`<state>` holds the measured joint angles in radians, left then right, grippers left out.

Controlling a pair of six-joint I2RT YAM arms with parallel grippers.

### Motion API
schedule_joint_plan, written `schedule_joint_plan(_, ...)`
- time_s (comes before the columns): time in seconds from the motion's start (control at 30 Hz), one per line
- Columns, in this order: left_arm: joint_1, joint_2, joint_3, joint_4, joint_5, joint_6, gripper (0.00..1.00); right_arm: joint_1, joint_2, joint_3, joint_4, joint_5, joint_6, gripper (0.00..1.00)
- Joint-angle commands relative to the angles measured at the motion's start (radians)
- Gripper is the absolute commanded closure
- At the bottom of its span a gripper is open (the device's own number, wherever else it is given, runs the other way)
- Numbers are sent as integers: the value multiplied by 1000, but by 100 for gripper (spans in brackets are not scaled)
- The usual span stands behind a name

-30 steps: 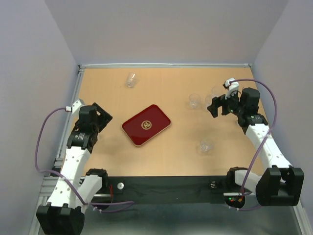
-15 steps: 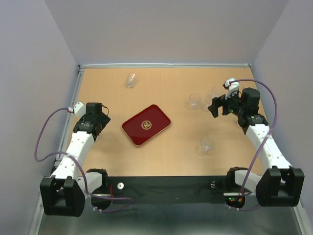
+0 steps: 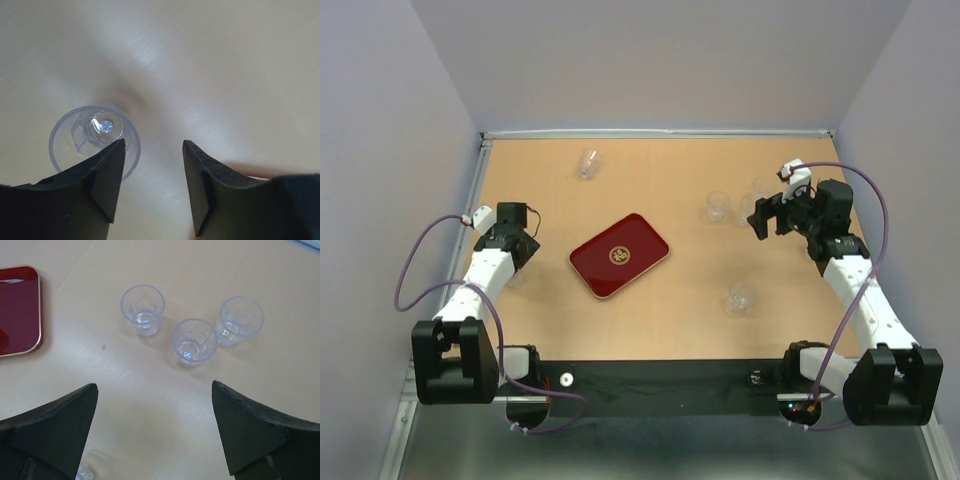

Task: Place the glasses into the tray

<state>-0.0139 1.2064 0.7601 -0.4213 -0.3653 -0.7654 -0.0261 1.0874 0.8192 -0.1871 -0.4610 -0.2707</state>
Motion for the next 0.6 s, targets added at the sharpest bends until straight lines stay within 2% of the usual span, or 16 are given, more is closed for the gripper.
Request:
schedule_joint_plan(0.0,21,5,38,24,8,31,43,-3,-27,-6,15,22,-15,0)
schedule_joint_plan(0.07,34,5,30,30,14,32,49,-3,-30,-6,15,24,-15,0)
schedule_joint_plan(0.2,38,24,25,30,26,38,53,-3,-38,-5,17,39,-15,0)
schedule_joint_plan(0.5,48,62,21,36,81,67,76,-3,-70,-3,17,61,-18,0)
schedule_joint_plan(0.57,48,65,25,38,92,74,85,-3,-75,-3,17,62,-18,0)
